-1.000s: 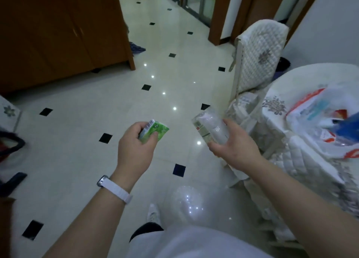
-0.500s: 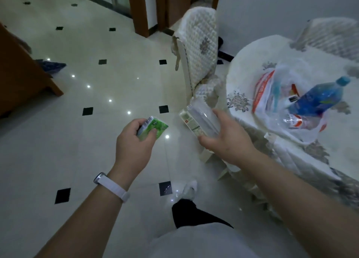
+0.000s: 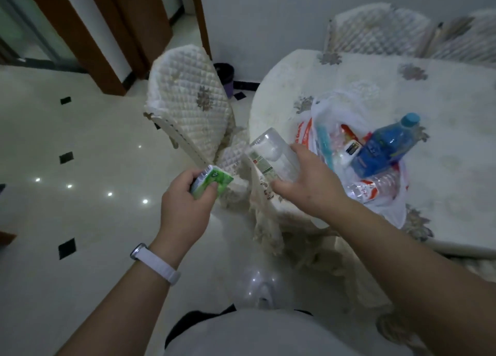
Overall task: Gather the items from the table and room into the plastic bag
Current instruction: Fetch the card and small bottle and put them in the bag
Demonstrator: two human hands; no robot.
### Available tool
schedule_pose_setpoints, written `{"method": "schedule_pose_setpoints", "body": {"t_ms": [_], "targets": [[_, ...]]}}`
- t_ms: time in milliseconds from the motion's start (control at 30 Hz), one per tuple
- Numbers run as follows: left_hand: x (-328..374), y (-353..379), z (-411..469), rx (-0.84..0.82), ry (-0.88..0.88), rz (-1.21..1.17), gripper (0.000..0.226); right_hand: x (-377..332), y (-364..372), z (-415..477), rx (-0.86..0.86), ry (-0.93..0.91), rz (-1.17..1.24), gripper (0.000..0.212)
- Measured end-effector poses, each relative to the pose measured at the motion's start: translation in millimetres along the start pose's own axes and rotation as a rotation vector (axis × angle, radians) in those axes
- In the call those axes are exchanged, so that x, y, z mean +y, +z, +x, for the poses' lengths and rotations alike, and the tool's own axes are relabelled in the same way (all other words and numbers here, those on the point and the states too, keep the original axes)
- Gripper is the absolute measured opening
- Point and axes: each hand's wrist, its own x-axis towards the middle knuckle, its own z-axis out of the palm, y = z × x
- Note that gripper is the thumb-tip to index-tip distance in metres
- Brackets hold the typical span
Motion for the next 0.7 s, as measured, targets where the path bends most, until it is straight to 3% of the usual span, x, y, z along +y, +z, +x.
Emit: {"method": "schedule_pose_setpoints", "body": {"t_ms": [300, 467, 700], "targets": [[18.6, 81.9, 88.8, -0.311, 0.140, -0.050, 0.033, 61.8, -24.1, 33.5, 0.183, 0.325, -0.053, 0.083], [25.2, 129.7, 141.5, -0.514, 0.210, -0.078, 0.026, 77.5, -31.3, 49.6, 0.276, 0.488, -0.037, 0.055], [47.6, 183.2, 222.5, -0.757, 0.362, -0.137, 0.027, 88.7, -41.0, 68.0, 0.398, 0.762, 0.017, 0.049]]}}
